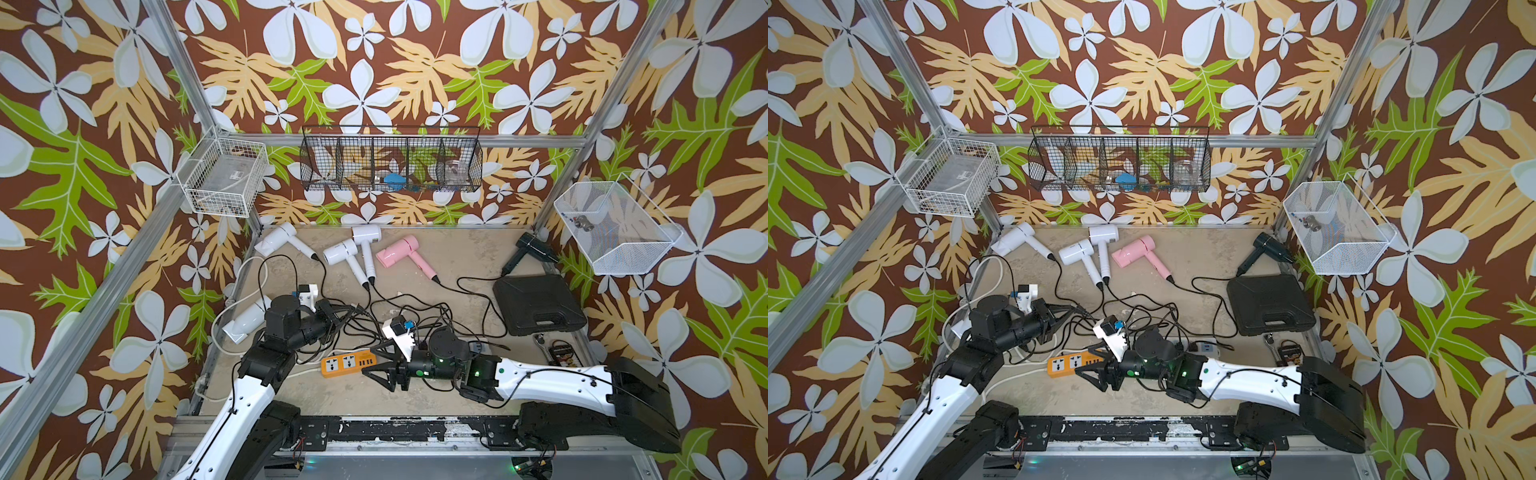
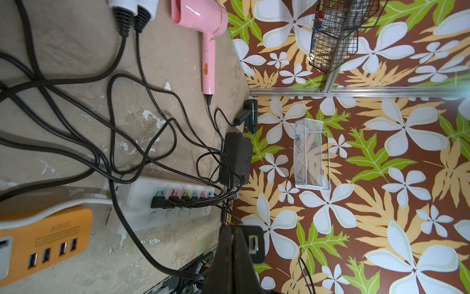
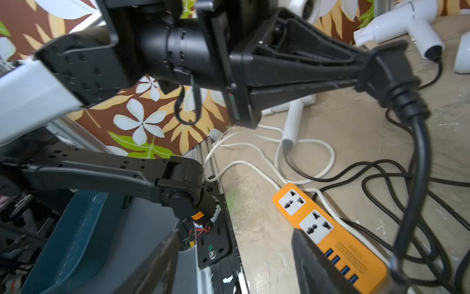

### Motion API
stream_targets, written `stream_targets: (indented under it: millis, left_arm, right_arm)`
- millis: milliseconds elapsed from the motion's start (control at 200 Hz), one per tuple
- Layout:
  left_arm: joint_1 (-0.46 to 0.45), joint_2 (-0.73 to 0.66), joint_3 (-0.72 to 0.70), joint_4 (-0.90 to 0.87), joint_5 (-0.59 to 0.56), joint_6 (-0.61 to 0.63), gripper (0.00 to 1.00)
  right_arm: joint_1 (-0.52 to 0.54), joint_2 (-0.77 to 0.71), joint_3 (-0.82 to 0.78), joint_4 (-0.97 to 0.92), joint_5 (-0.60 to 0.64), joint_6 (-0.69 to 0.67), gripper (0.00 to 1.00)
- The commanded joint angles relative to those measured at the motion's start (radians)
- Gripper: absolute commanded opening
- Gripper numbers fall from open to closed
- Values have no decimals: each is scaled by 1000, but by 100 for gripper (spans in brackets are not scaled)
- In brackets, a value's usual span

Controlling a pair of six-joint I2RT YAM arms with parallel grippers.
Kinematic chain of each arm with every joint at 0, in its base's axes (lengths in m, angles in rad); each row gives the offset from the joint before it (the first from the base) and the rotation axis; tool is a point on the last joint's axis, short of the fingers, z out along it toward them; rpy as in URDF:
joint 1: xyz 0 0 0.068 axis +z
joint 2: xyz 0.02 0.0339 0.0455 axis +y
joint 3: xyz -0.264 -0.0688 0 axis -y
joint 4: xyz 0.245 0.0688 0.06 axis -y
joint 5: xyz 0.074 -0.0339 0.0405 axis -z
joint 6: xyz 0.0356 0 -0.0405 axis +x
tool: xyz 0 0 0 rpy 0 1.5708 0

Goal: Charge the blow dryers
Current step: Insert the plug into the socket.

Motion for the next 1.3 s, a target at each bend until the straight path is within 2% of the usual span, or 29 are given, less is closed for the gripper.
stream_targets:
  millis: [0,190,390,570,861,1021,1161,1296]
  left_arm:
    - [0,-2,22,-118,-16,-16,0]
    - [-1,-15,24,-170,9,-39,0]
    - [0,-27,-9,-174,48,-72,0]
    - [-1,-24,-23,-176,70,-83,0]
    - [0,-21,-60,-144,106,-102,0]
    - [-1,-21,-57,-142,117,-103,0]
    - [0,-23,-62,-144,122,-100,0]
    - [-1,-47,-78,-100,116,-71,0]
  right_arm:
    - [3,68,-5,158,95,49,71]
    - [2,178,-12,278,197,101,73]
    - [-24,198,-23,347,277,144,77]
    - [-66,248,-29,466,223,202,77]
    - [-95,379,-50,794,116,307,59]
    - [-108,465,-51,955,96,392,59]
    - [-110,495,-31,983,101,435,62]
    - [-121,488,-7,923,85,536,64]
